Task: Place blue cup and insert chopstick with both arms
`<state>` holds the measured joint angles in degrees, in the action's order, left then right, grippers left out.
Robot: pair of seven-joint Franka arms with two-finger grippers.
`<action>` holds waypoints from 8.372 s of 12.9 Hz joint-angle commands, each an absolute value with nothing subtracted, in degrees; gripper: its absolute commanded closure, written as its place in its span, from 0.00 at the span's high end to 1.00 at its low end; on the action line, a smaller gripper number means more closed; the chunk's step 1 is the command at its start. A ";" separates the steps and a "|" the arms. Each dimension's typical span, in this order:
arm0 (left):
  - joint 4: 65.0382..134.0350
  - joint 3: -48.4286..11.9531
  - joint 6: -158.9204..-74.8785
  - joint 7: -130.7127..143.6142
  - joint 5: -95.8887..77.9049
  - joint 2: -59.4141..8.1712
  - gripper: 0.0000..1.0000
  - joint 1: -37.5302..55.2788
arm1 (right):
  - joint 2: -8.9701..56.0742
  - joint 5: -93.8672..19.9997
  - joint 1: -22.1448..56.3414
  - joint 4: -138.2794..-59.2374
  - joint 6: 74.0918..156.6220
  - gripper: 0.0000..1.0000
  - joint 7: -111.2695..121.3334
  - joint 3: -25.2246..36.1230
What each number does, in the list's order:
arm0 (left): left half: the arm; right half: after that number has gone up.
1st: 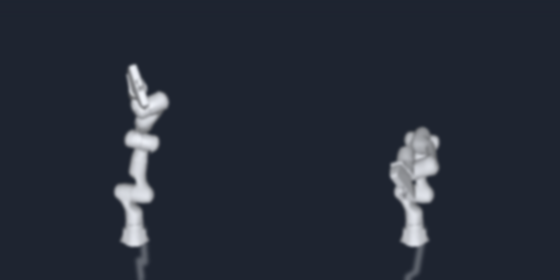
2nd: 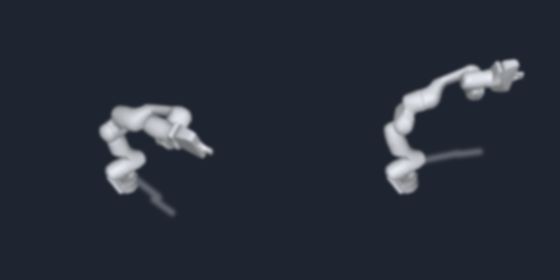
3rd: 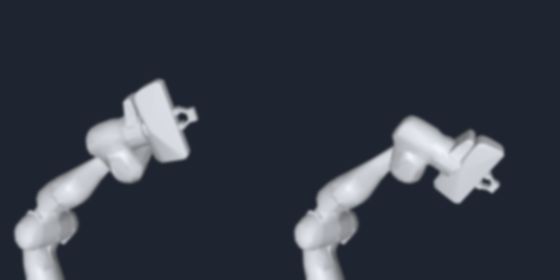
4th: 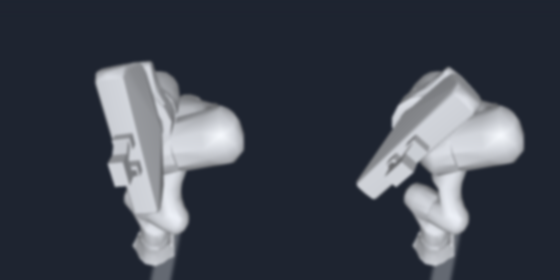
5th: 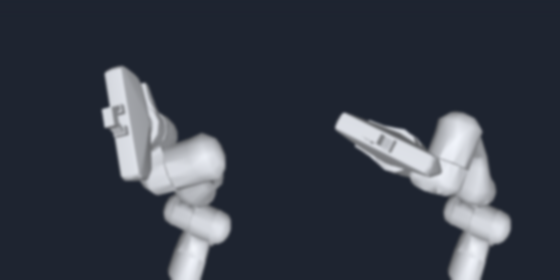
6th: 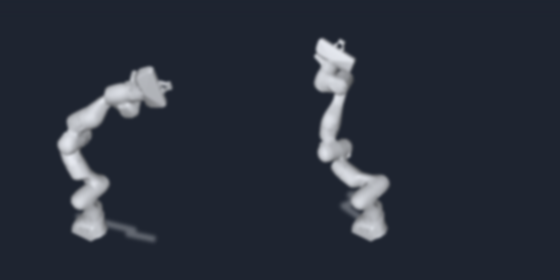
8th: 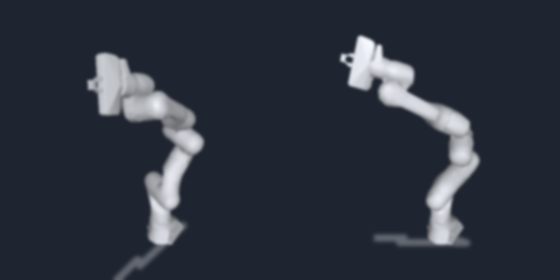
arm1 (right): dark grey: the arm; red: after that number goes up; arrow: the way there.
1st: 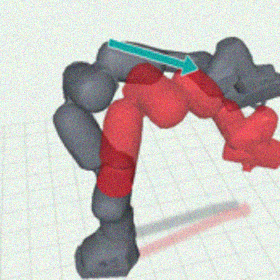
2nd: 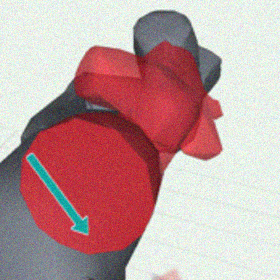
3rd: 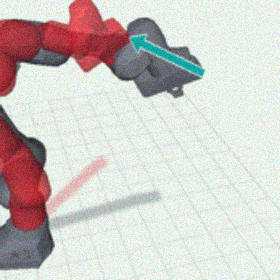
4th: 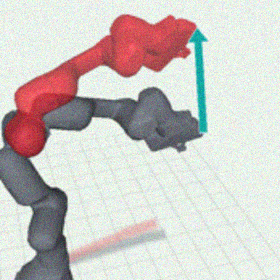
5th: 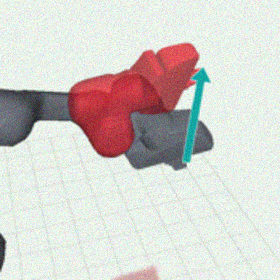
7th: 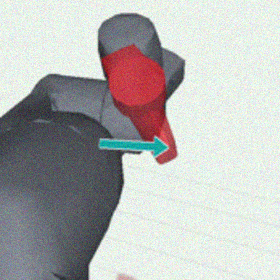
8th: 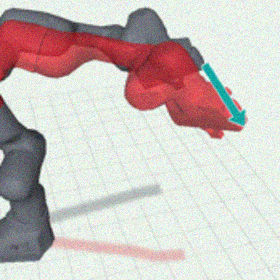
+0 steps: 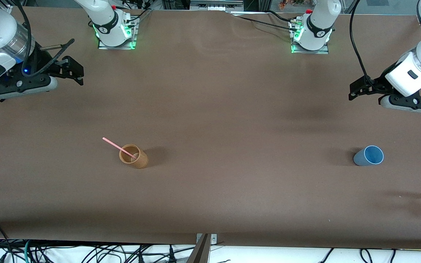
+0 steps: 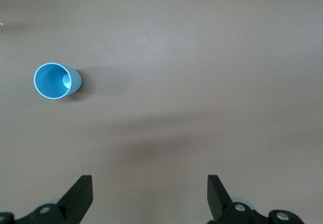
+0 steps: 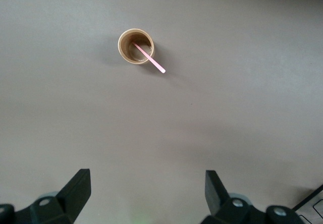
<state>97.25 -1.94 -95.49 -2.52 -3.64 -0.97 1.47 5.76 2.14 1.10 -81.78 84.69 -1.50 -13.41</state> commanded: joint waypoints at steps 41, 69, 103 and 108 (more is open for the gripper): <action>88.95 -15.52 -107.15 -26.50 2.99 -30.41 0.00 -14.94 | 34.80 14.50 4.39 -83.67 106.44 0.41 14.94 -13.36; 88.07 -26.28 -108.92 40.43 10.90 -20.50 1.00 1.52 | 33.41 14.33 13.87 -58.02 77.44 0.00 14.24 -13.80; 98.35 -4.66 -97.47 -0.97 -0.17 1.67 1.00 -0.88 | 44.13 -4.31 42.01 -56.16 91.32 0.96 -35.24 -7.65; 98.35 -4.66 -97.47 -0.97 -0.09 1.67 1.00 -0.88 | 36.05 -4.22 32.01 -57.04 90.00 1.00 -34.45 -8.18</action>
